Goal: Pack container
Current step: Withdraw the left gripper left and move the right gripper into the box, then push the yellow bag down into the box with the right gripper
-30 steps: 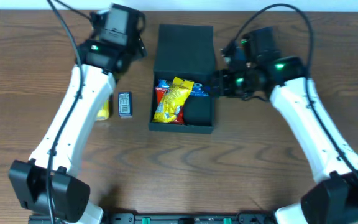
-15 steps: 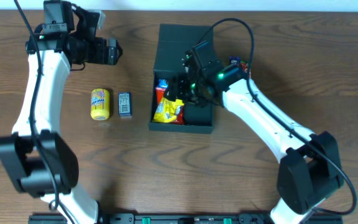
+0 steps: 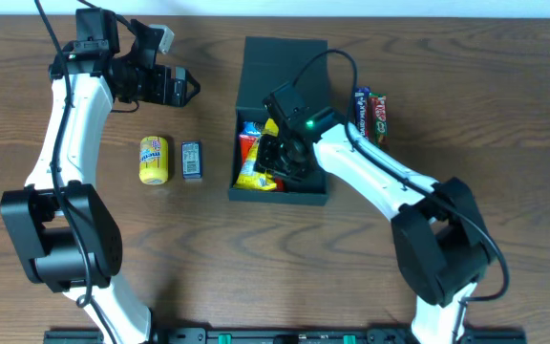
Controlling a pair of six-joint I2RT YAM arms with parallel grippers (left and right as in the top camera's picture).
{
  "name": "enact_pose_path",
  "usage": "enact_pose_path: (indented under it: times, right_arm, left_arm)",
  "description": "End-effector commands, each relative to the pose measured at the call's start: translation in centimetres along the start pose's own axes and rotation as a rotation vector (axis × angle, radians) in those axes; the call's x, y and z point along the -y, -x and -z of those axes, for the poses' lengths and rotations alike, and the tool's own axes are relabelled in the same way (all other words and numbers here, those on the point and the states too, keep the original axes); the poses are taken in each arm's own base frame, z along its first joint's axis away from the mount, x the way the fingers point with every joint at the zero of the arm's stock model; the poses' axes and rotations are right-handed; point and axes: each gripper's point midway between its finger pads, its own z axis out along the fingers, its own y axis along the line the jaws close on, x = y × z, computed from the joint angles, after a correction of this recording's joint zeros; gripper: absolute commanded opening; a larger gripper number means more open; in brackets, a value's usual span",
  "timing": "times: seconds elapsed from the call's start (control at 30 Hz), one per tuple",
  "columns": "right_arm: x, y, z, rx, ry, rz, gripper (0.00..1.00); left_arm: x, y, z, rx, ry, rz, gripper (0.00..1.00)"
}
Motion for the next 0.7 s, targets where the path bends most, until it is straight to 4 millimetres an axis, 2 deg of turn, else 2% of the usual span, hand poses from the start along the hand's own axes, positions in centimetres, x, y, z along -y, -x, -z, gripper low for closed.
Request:
enact_pose_path:
  times: [0.0, 0.03, 0.07, 0.17, 0.27, 0.43, 0.67]
  right_arm:
    - [0.5, 0.2, -0.8, 0.0, -0.025, -0.011, 0.35]
    - [0.2, 0.4, -0.8, 0.009, -0.015, 0.01, 0.26]
    - [-0.1, 0.7, -0.8, 0.021, -0.001, 0.036, 0.21]
    - [-1.1, 1.4, -0.3, 0.045, 0.021, 0.128, 0.13]
    - [-2.8, 1.9, 0.7, 0.061, 0.064, 0.278, 0.1]
    - [-5.5, 1.1, 1.8, 0.033, 0.182, 0.507, 0.08]
    - [-6.0, 1.0, 1.8, 0.038, 0.212, 0.604, 0.04]
  left_arm:
    - [0.6, -0.1, -0.2, -0.005, -0.027, -0.019, 0.93]
    - [0.6, -0.2, -0.2, -0.01, -0.028, -0.016, 0.93]
    - [0.6, -0.3, -0.2, -0.013, -0.029, -0.014, 0.93]
    - [0.7, -0.5, -0.2, -0.02, -0.03, -0.01, 0.93]
    - [0.7, -0.5, -0.2, -0.021, -0.03, -0.01, 0.93]
    - [0.7, -0.5, -0.2, -0.021, -0.03, -0.01, 0.93]
    - [0.7, -0.5, -0.2, -0.021, -0.03, -0.01, 0.93]
